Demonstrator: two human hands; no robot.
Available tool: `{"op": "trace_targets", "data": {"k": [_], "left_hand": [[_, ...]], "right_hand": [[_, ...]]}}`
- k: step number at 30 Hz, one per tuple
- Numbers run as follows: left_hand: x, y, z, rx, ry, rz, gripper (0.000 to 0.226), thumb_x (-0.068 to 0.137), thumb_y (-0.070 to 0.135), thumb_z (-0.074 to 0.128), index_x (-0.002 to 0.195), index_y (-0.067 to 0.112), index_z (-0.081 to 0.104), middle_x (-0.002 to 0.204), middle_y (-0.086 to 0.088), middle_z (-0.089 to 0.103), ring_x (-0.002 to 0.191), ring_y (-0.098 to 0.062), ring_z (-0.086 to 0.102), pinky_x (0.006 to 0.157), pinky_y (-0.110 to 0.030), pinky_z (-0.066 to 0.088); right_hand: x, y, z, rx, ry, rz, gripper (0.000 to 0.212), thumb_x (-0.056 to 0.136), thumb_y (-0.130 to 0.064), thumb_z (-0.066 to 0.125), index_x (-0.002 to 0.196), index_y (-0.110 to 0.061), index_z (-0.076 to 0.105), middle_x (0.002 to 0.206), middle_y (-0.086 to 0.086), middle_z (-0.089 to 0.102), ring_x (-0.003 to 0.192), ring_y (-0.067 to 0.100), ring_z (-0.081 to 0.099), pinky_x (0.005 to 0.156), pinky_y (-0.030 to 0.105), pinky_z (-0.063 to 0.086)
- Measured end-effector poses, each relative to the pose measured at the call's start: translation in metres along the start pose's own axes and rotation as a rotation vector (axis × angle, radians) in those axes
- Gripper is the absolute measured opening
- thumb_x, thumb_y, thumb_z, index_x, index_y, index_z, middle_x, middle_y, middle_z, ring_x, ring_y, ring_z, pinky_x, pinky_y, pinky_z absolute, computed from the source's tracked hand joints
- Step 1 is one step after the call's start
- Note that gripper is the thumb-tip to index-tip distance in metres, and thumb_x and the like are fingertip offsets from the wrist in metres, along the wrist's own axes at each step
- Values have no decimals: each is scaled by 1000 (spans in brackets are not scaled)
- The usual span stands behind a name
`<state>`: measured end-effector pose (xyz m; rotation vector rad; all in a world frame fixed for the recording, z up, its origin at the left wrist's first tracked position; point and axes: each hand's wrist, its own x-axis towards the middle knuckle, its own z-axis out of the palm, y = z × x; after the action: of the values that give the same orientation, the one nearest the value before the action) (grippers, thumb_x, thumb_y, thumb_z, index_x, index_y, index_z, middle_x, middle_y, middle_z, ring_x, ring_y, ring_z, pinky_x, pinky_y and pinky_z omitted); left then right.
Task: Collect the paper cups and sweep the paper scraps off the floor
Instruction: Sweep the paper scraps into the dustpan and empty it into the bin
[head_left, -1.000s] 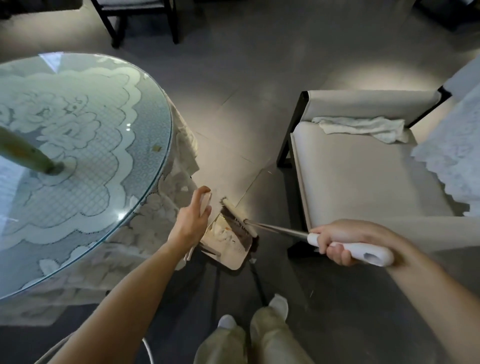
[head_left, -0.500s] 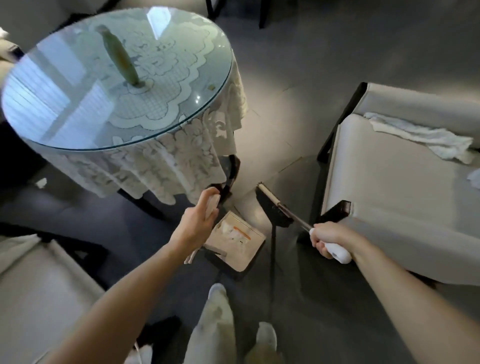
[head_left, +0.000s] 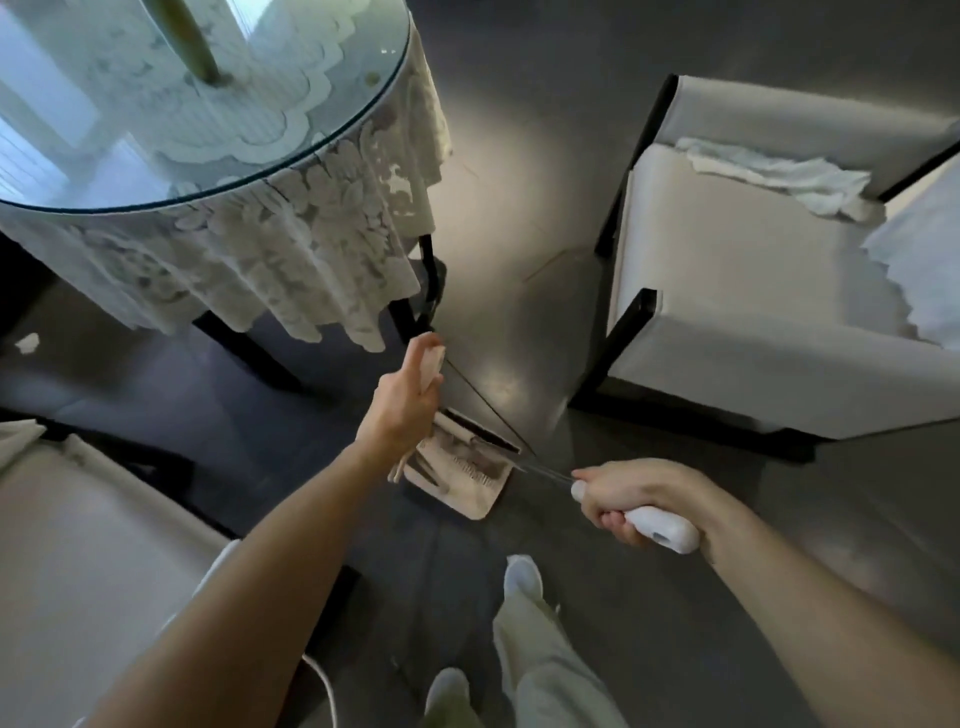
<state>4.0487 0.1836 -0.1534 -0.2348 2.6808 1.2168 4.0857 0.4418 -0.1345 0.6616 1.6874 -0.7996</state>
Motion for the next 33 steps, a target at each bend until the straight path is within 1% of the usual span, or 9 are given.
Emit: {"op": "trace_targets", "data": {"k": [2, 4, 11, 15, 17, 22, 26, 29, 33], "left_hand": [[-16, -5, 1, -18, 13, 7, 34, 96, 21, 43, 119, 45, 34, 73, -1, 56, 50, -18, 58, 39, -26, 45], [-39, -14, -1, -23, -3, 37, 34, 97, 21, 43, 121, 43, 34, 75, 1, 54, 52, -17, 58, 37, -20, 44], [-113, -5, -1, 53, -171, 215, 31, 97, 21, 43, 116, 44, 34, 74, 1, 54, 50, -12, 55, 35, -14, 37], [-146, 13, 16, 109, -294, 307, 33, 98, 21, 41, 119, 44, 32, 81, -4, 56, 58, -21, 58, 45, -25, 44], [-163, 23, 31, 119, -355, 357, 32, 98, 20, 40, 118, 44, 33, 81, -5, 56, 59, -22, 59, 48, -31, 48], [-205, 52, 83, 168, -526, 510, 40, 97, 14, 39, 118, 47, 33, 81, -2, 56, 62, -16, 55, 49, -27, 46], [-242, 85, 129, 226, -674, 584, 33, 98, 22, 40, 114, 50, 33, 85, -1, 58, 67, -22, 58, 54, -30, 46], [-267, 108, 165, 252, -752, 625, 31, 98, 22, 39, 115, 48, 33, 86, -7, 59, 66, -26, 58, 55, -37, 49], [-306, 139, 226, 280, -873, 662, 32, 98, 25, 40, 118, 48, 31, 84, -10, 58, 61, -18, 55, 50, -29, 46]], "right_hand": [[-23, 19, 8, 76, -13, 22, 54, 79, -8, 55, 129, -29, 54, 44, 0, 52, 33, 5, 44, 33, 15, 34], [-48, 42, 13, 163, -33, 24, 51, 83, -8, 56, 131, -23, 54, 46, 1, 52, 34, 6, 45, 32, 15, 34], [-120, 147, 45, 313, 8, -76, 72, 86, 3, 46, 143, -37, 32, 43, 1, 45, 30, 6, 38, 30, 14, 32], [-135, 210, 66, 491, 84, -64, 70, 86, 4, 44, 142, -37, 30, 41, 0, 42, 30, 6, 37, 30, 13, 31], [-140, 245, 76, 576, 130, -39, 64, 85, 3, 45, 133, -38, 36, 41, 0, 43, 30, 6, 37, 31, 14, 31], [-148, 334, 103, 788, 280, 23, 38, 83, 4, 45, 106, -24, 55, 40, 0, 40, 29, 7, 33, 32, 11, 27], [-155, 408, 126, 944, 387, 61, 17, 84, 5, 45, 81, -12, 48, 42, 1, 37, 30, 7, 30, 33, 11, 25], [-161, 458, 139, 989, 461, 81, 24, 83, 6, 44, 63, -7, 46, 43, 6, 41, 34, 14, 34, 37, 18, 29], [-165, 535, 149, 893, 563, 211, 43, 80, 1, 49, 37, -5, 51, 38, 11, 51, 34, 19, 45, 47, 23, 39]]}}
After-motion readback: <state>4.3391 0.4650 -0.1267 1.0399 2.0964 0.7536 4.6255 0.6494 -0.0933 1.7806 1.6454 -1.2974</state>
